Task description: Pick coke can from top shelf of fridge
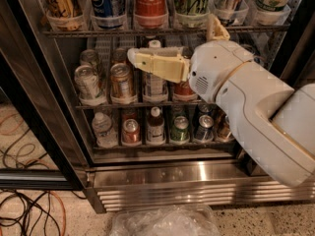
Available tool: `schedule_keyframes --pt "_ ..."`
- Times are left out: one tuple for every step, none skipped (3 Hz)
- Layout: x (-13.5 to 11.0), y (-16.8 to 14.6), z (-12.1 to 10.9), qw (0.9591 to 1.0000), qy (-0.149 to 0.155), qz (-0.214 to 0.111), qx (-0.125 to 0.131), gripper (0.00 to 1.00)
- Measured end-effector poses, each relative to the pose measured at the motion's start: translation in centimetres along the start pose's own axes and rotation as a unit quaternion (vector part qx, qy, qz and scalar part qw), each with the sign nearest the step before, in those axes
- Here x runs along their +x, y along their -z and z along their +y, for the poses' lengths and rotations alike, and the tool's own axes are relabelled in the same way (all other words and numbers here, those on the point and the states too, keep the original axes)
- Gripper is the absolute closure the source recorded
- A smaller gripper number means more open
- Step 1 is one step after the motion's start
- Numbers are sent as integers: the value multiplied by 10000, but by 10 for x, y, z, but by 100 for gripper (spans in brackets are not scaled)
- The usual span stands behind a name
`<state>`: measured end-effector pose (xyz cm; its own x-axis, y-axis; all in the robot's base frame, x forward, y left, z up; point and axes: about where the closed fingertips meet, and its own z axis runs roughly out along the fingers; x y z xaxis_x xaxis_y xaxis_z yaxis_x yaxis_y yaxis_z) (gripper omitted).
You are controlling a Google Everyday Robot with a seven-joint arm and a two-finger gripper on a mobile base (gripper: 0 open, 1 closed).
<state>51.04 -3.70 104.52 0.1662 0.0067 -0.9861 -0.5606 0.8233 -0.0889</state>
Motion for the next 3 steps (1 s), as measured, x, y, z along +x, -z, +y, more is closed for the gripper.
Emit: schedule_keyframes --pt "-3 -4 0 9999 -92 -68 -3 0" --pt "-1 -8 -2 9999 -130 -95 -42 0" --pt "0 -15 -2 9998 -69 -98 -169 0"
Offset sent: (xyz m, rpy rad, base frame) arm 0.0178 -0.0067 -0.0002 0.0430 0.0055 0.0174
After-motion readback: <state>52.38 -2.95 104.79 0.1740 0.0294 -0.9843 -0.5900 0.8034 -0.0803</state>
